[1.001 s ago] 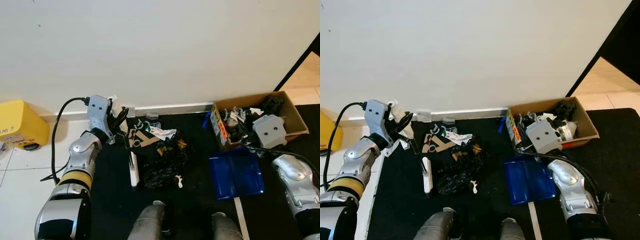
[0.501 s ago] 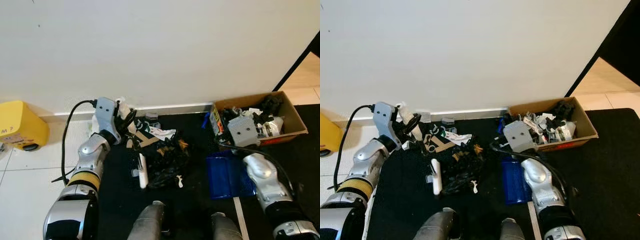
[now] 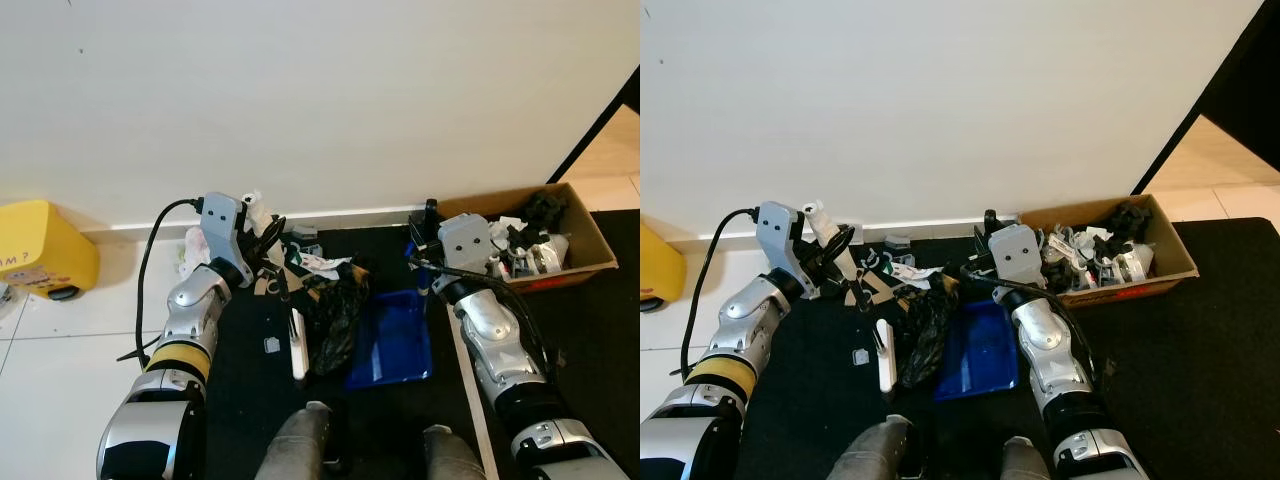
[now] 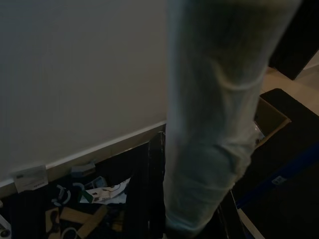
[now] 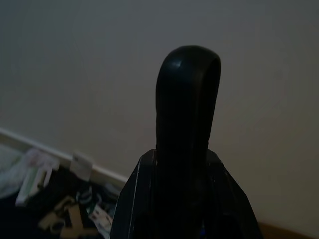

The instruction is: Sweep floor

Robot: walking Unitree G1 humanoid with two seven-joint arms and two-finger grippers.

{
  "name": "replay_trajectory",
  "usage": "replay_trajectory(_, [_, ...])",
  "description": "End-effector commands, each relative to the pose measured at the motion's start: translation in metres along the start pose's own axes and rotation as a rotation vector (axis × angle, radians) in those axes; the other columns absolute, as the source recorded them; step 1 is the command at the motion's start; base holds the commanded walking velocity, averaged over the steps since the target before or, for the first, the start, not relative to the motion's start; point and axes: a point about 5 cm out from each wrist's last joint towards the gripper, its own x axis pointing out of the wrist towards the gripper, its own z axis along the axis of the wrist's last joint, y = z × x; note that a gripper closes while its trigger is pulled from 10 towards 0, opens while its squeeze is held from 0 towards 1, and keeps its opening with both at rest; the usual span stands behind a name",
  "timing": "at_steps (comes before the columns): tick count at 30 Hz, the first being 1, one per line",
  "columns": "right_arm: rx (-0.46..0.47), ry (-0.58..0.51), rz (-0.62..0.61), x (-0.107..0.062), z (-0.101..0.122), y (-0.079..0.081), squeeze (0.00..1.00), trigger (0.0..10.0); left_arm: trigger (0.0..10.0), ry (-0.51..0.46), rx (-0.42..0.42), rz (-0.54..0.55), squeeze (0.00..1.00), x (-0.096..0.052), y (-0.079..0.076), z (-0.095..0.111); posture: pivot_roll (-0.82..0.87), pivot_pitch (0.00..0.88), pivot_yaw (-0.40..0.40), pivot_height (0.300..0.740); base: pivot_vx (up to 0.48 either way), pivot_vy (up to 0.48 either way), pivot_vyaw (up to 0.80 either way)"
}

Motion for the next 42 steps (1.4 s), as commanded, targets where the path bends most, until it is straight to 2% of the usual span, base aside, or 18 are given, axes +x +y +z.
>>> replay_trajectory(1, [-0.024,0.01,0.017,-0.005,-0.005,0.005,0.0,10.0,10.0,-0.016,-0.018,-0.026,0.0,0.005,-0.009,-0.001,0.18,0.215,0.083,0.74,0.0,0.0,0.0])
replay_trajectory(5, [-0.039,0.023,0.038,-0.007,-0.01,0.017,0.0,10.0,10.0,-0.041,-0.012,-0.077,0.0,0.011,-0.02,0.004,0.18,0.215,0.085,0.74,0.0,0.0,0.0])
replay_trajectory(12, [-0.148,0.054,0.044,-0.009,-0.016,0.024,0.0,10.0,10.0,-0.015,0.177,-0.088,0.0,0.015,-0.017,0.016,0.19,0.214,0.086,0.74,0.0,0.0,0.0])
replay_trajectory(15, [-0.119,0.089,0.0,-0.011,-0.022,0.02,0.0,10.0,10.0,-0.021,0.183,-0.06,0.0,0.015,-0.01,0.02,0.19,0.214,0.086,0.74,0.0,0.0,0.0])
replay_trajectory(16, [0.003,0.135,-0.077,-0.015,-0.03,0.016,0.0,10.0,10.0,-0.03,0.185,-0.031,0.0,0.016,-0.006,0.023,0.19,0.214,0.088,0.74,0.0,0.0,0.0])
replay_trajectory(18, [0.05,0.154,-0.104,-0.017,-0.034,0.016,0.0,10.0,10.0,-0.023,0.208,-0.024,0.0,0.017,-0.006,0.023,0.19,0.214,0.088,0.74,0.0,0.0,0.0])
replay_trajectory(20, [0.041,0.167,-0.102,-0.02,-0.037,0.018,0.0,10.0,10.0,0.018,0.295,-0.069,0.0,0.018,-0.013,0.018,0.19,0.214,0.089,0.74,0.0,0.0,0.0])
replay_trajectory(22, [0.041,0.167,-0.102,-0.02,-0.037,0.018,0.0,10.0,10.0,0.018,0.295,-0.069,0.0,0.018,-0.013,0.018,0.19,0.214,0.089,0.74,0.0,0.0,0.0])
replay_trajectory(23, [0.031,0.174,-0.097,-0.021,-0.039,0.02,0.0,10.0,10.0,0.046,0.34,-0.089,0.0,0.018,-0.017,0.013,0.19,0.214,0.09,0.74,0.0,0.0,0.0])
replay_trajectory(25, [0.027,0.177,-0.096,-0.021,-0.039,0.02,0.0,10.0,10.0,0.055,0.348,-0.092,0.0,0.018,-0.019,0.01,0.19,0.214,0.09,0.74,0.0,0.0,0.0])
replay_trajectory(27, [0.031,0.183,-0.109,-0.022,-0.04,0.02,0.0,10.0,10.0,0.022,0.28,-0.078,0.0,0.019,-0.024,0.005,0.18,0.215,0.091,0.74,0.0,0.0,0.0])
replay_trajectory(28, [0.031,0.183,-0.109,-0.022,-0.04,0.02,0.0,10.0,10.0,0.022,0.28,-0.078,0.0,0.019,-0.024,0.005,0.18,0.215,0.091,0.74,0.0,0.0,0.0])
replay_trajectory(29, [0.046,0.194,-0.132,-0.022,-0.041,0.018,0.0,10.0,10.0,-0.018,0.161,-0.061,0.0,0.021,-0.026,0.003,0.17,0.218,0.089,0.74,0.0,0.0,0.0])
replay_trajectory(30, [0.046,0.194,-0.132,-0.022,-0.041,0.018,0.0,10.0,10.0,-0.018,0.161,-0.061,0.0,0.021,-0.026,0.003,0.17,0.218,0.089,0.74,0.0,0.0,0.0])
replay_trajectory(35, [0.141,0.232,-0.175,-0.027,-0.049,0.015,0.0,10.0,10.0,-0.055,-0.062,-0.022,0.0,0.027,-0.03,0.0,0.16,0.228,0.088,0.74,0.0,0.0,0.0])
replay_trajectory(37, [0.144,0.233,-0.177,-0.027,-0.049,0.014,0.0,10.0,10.0,-0.058,-0.071,-0.02,0.0,0.028,-0.03,0.0,0.16,0.228,0.088,0.74,0.0,0.0,0.0])
replay_trajectory(38, [0.176,0.236,-0.165,-0.03,-0.051,0.015,0.0,10.0,10.0,-0.073,-0.116,-0.039,0.0,0.03,-0.033,0.0,0.15,0.23,0.088,0.74,0.0,0.0,0.0])
replay_trajectory(42, [0.225,0.245,-0.153,-0.033,-0.054,0.018,0.0,10.0,10.0,-0.096,-0.159,-0.077,0.0,0.033,-0.038,0.002,0.16,0.23,0.088,0.74,0.0,0.0,0.0])
